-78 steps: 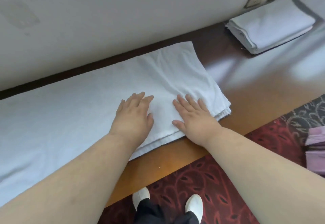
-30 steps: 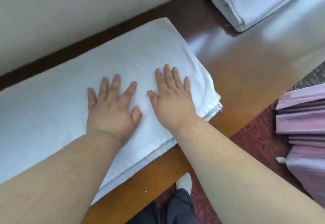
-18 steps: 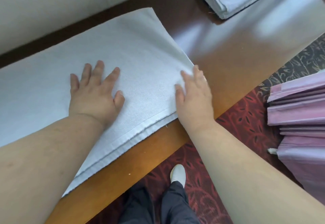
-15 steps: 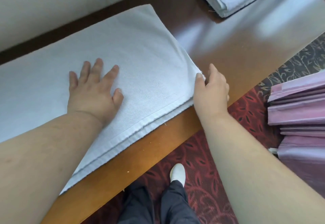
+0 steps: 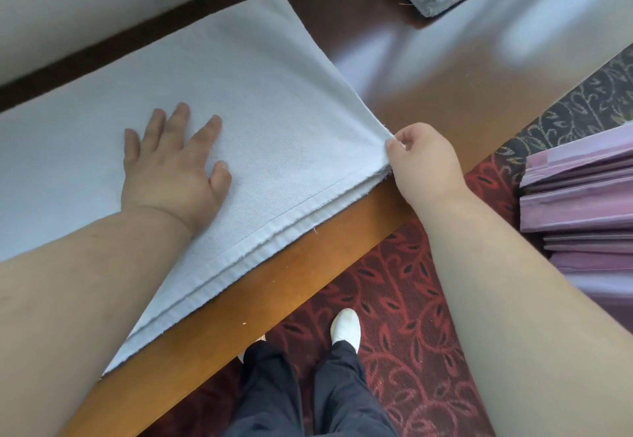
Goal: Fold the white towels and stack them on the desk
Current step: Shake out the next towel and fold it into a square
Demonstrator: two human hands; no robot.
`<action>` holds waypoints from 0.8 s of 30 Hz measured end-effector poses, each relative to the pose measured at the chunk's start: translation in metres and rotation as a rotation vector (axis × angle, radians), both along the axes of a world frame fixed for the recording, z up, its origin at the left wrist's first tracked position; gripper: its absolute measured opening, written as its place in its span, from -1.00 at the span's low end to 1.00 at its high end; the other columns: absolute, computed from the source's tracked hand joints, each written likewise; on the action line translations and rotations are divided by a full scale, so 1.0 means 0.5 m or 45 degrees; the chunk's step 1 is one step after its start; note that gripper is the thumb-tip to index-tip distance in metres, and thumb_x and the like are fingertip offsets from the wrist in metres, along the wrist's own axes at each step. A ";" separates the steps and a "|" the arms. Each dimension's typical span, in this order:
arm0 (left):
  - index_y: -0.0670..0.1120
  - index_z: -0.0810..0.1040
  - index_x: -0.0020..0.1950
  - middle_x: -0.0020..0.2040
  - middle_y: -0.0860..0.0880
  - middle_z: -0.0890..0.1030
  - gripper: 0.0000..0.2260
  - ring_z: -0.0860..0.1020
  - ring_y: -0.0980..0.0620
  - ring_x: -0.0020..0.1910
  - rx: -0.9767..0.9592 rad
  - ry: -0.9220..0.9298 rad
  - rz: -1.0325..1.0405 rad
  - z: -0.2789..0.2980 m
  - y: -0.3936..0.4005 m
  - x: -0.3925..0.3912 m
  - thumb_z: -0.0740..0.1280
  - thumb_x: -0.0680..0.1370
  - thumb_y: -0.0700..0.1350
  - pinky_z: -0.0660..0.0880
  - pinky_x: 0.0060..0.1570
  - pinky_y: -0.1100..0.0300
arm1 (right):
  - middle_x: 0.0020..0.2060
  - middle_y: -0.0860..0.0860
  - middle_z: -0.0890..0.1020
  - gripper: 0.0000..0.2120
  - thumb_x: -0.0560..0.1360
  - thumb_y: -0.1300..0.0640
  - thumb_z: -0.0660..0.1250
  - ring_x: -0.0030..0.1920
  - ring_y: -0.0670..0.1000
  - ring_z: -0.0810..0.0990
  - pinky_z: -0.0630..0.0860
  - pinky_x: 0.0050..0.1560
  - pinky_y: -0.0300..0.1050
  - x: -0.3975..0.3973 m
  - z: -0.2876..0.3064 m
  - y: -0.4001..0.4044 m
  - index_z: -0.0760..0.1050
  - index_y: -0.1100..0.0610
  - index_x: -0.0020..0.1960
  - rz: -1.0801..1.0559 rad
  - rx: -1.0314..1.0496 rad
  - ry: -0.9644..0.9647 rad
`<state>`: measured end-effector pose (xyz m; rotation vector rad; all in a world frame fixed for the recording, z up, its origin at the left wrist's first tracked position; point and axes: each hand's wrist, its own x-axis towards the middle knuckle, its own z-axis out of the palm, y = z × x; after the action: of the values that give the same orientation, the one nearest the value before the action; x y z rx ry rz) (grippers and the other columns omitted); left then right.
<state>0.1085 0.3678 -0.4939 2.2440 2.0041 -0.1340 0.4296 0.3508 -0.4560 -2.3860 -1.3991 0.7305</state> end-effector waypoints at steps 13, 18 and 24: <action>0.20 -0.06 0.58 0.62 -0.03 -0.03 -0.40 -0.10 -0.10 0.58 -0.049 0.012 -0.005 0.006 -0.004 0.002 -0.15 0.53 0.24 -0.14 0.51 -0.15 | 0.61 -0.01 -0.09 -0.36 0.64 -0.23 -0.01 0.59 0.01 -0.20 -0.20 0.57 0.07 -0.170 -0.038 0.107 -0.06 -0.01 0.62 0.892 -0.065 -0.395; 0.21 -0.12 0.58 0.62 -0.01 -0.07 -0.41 -0.14 -0.08 0.58 -0.046 0.015 -0.011 0.001 -0.004 0.001 -0.15 0.54 0.25 -0.17 0.51 -0.15 | 0.61 0.06 0.04 -0.42 0.65 -0.20 -0.02 0.60 0.08 -0.08 -0.12 0.56 0.15 -0.229 -0.025 0.192 0.13 0.06 0.58 0.800 0.203 -0.392; 0.22 -0.09 0.58 0.62 -0.01 -0.06 -0.40 -0.13 -0.08 0.58 -0.045 -0.023 -0.009 0.001 -0.002 0.002 -0.13 0.53 0.26 -0.17 0.51 -0.15 | 0.61 0.00 -0.12 -0.32 0.62 -0.28 -0.05 0.59 0.06 -0.17 -0.14 0.55 0.18 -0.248 -0.049 0.334 -0.10 0.00 0.62 0.854 -0.071 -0.409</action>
<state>0.1092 0.3669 -0.4933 2.2232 1.9696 -0.1483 0.3055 0.5176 -0.4806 -2.1242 -2.3921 0.5355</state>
